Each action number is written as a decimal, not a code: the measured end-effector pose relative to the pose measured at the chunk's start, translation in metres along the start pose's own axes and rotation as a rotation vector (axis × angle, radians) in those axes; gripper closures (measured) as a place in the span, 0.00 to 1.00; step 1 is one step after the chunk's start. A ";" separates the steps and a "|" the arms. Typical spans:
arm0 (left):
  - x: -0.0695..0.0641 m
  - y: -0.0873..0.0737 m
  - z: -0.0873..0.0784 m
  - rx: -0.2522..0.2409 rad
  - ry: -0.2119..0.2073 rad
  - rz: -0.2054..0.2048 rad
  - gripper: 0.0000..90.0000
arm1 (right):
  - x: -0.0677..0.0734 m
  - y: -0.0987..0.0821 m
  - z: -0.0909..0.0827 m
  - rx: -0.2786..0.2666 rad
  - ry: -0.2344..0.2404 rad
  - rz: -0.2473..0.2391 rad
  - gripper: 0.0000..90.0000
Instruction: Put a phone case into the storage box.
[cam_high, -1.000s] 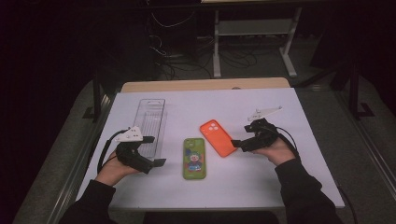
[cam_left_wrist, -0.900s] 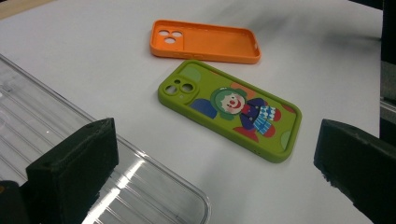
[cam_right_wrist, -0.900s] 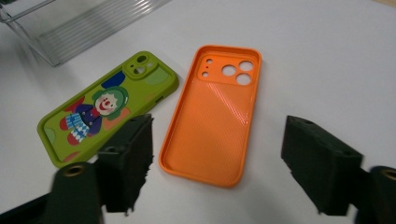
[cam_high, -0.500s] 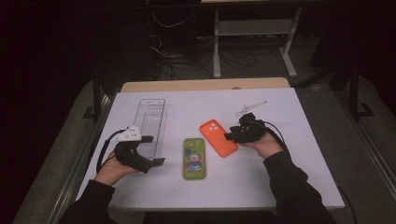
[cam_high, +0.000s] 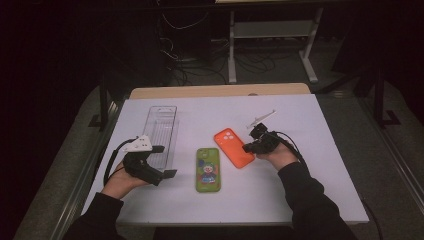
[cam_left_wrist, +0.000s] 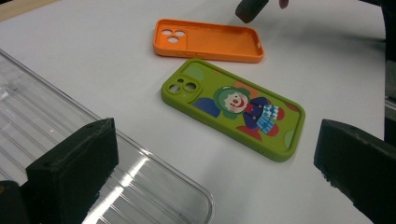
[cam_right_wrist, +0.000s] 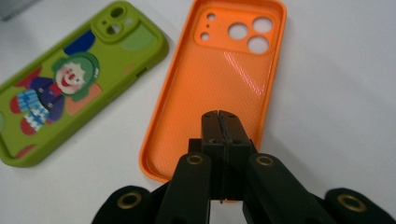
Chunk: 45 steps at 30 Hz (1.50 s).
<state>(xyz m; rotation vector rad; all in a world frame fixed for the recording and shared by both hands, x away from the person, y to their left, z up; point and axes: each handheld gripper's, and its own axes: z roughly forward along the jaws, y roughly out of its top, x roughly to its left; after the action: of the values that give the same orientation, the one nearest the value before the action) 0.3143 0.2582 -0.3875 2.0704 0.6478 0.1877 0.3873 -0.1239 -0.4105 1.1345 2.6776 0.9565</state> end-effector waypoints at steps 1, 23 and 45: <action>0.000 0.000 0.000 -0.002 -0.001 0.002 0.00 | 0.000 -0.001 0.001 0.008 -0.004 0.000 0.98; 0.000 0.000 0.000 0.008 -0.001 0.007 0.00 | -0.008 -0.009 0.013 0.115 -0.110 -0.011 0.98; -0.001 0.001 0.001 0.004 -0.003 0.007 0.00 | -0.022 -0.014 -0.014 -0.010 -0.099 0.029 0.88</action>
<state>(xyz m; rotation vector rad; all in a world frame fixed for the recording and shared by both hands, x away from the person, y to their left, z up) 0.3143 0.2571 -0.3872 2.0771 0.6396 0.1877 0.3900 -0.1529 -0.4113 1.1893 2.5830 0.8922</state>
